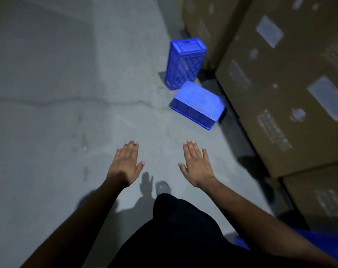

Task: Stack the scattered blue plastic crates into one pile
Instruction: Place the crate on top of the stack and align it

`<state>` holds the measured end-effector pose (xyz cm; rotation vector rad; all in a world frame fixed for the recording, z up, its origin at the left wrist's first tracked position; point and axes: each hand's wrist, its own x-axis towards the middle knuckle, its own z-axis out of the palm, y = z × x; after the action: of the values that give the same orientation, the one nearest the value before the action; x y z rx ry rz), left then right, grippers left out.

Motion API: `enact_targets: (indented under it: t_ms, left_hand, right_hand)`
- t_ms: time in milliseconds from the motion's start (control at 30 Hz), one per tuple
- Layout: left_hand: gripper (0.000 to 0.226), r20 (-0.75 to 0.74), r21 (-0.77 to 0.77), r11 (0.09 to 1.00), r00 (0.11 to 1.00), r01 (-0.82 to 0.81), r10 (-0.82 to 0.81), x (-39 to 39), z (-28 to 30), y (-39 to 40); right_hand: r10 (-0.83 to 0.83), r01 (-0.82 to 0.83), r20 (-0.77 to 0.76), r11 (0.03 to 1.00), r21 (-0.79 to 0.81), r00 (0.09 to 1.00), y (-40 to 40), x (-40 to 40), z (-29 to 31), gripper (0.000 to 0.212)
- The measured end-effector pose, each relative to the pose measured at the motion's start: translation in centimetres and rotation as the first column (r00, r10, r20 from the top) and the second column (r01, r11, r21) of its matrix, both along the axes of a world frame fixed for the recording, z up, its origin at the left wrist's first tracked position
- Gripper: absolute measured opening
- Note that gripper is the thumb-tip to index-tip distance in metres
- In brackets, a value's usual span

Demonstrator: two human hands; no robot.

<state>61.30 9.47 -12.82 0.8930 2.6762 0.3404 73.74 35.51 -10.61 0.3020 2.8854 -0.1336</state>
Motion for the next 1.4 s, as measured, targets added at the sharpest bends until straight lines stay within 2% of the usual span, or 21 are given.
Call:
enact_targets:
  t_ms: [167,300,433,633,800,867,967,1100,1267,1400]
  left_hand:
    - [0.078,-0.07,-0.008,0.997,0.994,-0.082,0.081,-13.8,-0.4,-5.1]
    - [0.078,-0.045,-0.069,0.99,0.992,-0.12,0.117,-26.0,0.1,-8.6]
    - [0.074,-0.113,-0.076,0.993,0.99,-0.09,0.081,-37.7,2.2,-12.3]
    - [0.075,-0.084,-0.045,0.989,0.987,-0.143,0.139,-54.7,2.6,-13.4]
    - [0.077,-0.093,-0.043,0.998,0.995,-0.038,0.034,-71.0,0.6,-11.4]
    - [0.076,-0.106,-0.057,0.998,0.993,0.041,-0.047,-78.2,0.3,-10.0]
    - [0.077,-0.102,-0.056,0.984,0.98,0.168,-0.173,-88.8,0.4,-6.2]
    - [0.078,-0.135,-0.129,0.919,0.912,0.372,-0.388,-101.6,2.1,0.9]
    - [0.079,-0.2,-0.124,0.796,0.771,0.593,-0.605,-112.8,4.4,14.6]
    - [0.081,-0.203,-0.133,0.67,0.641,0.731,-0.74,-119.0,3.2,27.8]
  right_hand:
    - [0.089,-0.089,-0.013,0.996,-0.01,0.996,-3.7,-17.2,-1.8,0.075]
    - [0.085,-0.086,-0.015,0.995,-0.058,0.996,-7.1,-30.8,-3.3,0.074]
    - [0.069,-0.069,-0.004,0.994,-0.081,0.998,-10.4,-43.9,-3.2,0.077]
    - [0.058,-0.06,-0.032,0.995,-0.076,0.998,-11.2,-60.9,-2.2,0.077]
    - [-0.035,0.036,0.019,0.999,-0.024,0.999,-9.2,-74.1,-3.7,0.074]
    - [-0.11,0.11,0.01,0.994,-0.008,0.994,-8.3,-79.2,-4.2,0.073]
    - [-0.271,0.269,-0.016,0.961,-0.069,0.963,-6.2,-85.8,-3.6,0.079]
    - [-0.504,0.498,-0.032,0.86,-0.112,0.863,-1.9,-92.6,-1.6,0.077]
    - [-0.703,0.694,-0.128,0.711,-0.113,0.699,6.2,-98.7,-0.2,0.076]
    - [-0.815,0.804,-0.141,0.578,-0.138,0.562,14.5,-103.6,-1.8,0.076]
